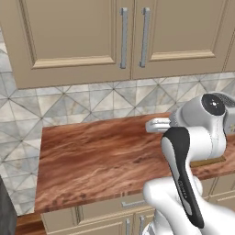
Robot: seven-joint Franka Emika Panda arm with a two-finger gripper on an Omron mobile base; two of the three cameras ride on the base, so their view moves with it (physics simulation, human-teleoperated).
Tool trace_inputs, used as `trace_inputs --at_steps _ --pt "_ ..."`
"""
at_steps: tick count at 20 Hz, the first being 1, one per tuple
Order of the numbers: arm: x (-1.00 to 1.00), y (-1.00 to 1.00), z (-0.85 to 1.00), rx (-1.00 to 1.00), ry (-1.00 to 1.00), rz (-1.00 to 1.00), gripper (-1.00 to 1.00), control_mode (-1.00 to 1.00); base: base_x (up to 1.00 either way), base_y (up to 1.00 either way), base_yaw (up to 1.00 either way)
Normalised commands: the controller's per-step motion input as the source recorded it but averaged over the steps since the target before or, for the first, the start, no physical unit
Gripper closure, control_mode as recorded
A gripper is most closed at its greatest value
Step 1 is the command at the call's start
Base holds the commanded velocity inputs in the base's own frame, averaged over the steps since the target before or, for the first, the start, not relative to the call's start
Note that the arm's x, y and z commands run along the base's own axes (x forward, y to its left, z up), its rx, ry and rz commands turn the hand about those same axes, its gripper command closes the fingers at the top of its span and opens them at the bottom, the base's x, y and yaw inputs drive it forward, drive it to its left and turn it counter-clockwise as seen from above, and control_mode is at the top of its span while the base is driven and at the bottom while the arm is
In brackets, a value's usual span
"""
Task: Retrieve the sausage and cheese from the fridge and place them on the cutting board on the counter.
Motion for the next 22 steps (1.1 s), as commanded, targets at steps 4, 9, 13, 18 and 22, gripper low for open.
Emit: trace_inputs --at_steps 4,9,13,18,22 --pt "0.0 -0.13 -0.08 0.0 0.0 -0.08 1.0 -1.0 0.0 0.0 0.0" --pt "0.04 -0.99 -0.23 0.04 -0.01 -0.42 1.0 -1.0 0.0 0.0 0.0" --pt "0.23 -1.0 -0.09 0.05 0.0 -0.45 1.0 -1.0 0.0 0.0 0.0" --pt "0.18 -1.0 -0.41 0.03 0.03 -0.34 1.0 -1.0 0.0 0.0 0.0" --pt "0.51 -0.4 -0.65 0.0 0.18 -0.22 1.0 -1.0 0.0 0.0 0.0"
